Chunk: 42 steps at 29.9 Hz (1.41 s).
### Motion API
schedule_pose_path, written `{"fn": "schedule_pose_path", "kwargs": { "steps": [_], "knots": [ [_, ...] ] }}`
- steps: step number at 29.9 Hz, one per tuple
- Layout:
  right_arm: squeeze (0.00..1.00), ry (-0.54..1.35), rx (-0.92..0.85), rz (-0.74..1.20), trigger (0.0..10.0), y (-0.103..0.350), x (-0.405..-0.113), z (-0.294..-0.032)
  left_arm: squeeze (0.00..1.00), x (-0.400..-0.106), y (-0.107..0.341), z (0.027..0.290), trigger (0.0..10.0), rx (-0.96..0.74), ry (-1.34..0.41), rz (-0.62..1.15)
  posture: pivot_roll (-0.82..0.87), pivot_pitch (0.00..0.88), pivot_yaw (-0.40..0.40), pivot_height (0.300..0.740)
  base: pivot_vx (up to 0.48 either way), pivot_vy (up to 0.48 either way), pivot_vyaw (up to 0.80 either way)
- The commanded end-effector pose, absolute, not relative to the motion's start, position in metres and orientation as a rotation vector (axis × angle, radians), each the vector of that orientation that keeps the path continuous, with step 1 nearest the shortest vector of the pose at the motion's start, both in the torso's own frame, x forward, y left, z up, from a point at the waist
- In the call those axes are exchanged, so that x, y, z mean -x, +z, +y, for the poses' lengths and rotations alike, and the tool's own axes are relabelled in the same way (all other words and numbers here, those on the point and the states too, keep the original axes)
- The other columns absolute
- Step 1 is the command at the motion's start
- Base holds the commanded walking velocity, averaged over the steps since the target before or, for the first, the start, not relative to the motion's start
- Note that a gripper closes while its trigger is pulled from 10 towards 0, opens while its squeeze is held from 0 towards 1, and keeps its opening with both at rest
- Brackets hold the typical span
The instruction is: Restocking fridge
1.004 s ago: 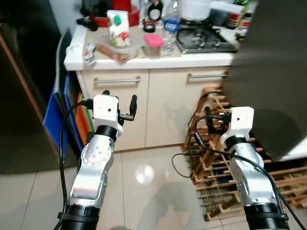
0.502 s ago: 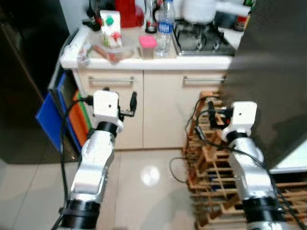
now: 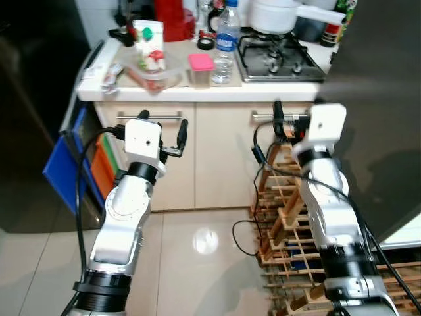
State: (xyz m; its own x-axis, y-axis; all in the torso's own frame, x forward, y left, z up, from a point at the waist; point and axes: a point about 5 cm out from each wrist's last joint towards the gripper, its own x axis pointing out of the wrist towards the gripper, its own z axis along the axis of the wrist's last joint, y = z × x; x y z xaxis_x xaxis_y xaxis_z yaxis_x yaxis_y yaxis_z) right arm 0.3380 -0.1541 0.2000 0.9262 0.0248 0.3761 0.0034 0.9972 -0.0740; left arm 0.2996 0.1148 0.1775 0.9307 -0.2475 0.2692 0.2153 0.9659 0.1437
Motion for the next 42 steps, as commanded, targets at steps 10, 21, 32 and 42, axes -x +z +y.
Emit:
{"fn": "schedule_pose_path", "kwargs": {
  "steps": [10, 21, 32, 42],
  "knots": [
    [0.00, 0.050, 0.014, -0.504, 10.0, 0.234, -0.343, -0.137, 0.00, -0.297, 0.206, 0.113, 10.0, -0.139, -0.279, -0.421, 0.04, 0.000, -0.026, 0.740, 0.458, 0.000, 0.00],
    [0.00, 0.060, -0.023, -0.658, 10.0, 0.281, -0.341, -0.133, 0.00, -0.296, 0.208, 0.103, 10.0, -0.135, -0.347, -0.445, 0.04, 0.000, -0.023, 0.740, 0.457, 0.000, 0.00],
    [0.00, 0.132, -0.179, -0.608, 10.0, 0.299, -0.358, -0.122, 0.00, -0.297, 0.216, 0.104, 10.0, -0.091, -0.328, -0.474, 0.05, 0.000, -0.021, 0.740, 0.372, 0.000, 0.00],
    [0.00, 0.272, -0.285, -0.590, 10.0, 0.337, -0.373, -0.094, 0.00, -0.296, 0.219, 0.102, 10.0, -0.096, -0.308, -0.467, 0.07, 0.000, -0.028, 0.740, 0.000, 0.000, 0.00]
  ]
}}
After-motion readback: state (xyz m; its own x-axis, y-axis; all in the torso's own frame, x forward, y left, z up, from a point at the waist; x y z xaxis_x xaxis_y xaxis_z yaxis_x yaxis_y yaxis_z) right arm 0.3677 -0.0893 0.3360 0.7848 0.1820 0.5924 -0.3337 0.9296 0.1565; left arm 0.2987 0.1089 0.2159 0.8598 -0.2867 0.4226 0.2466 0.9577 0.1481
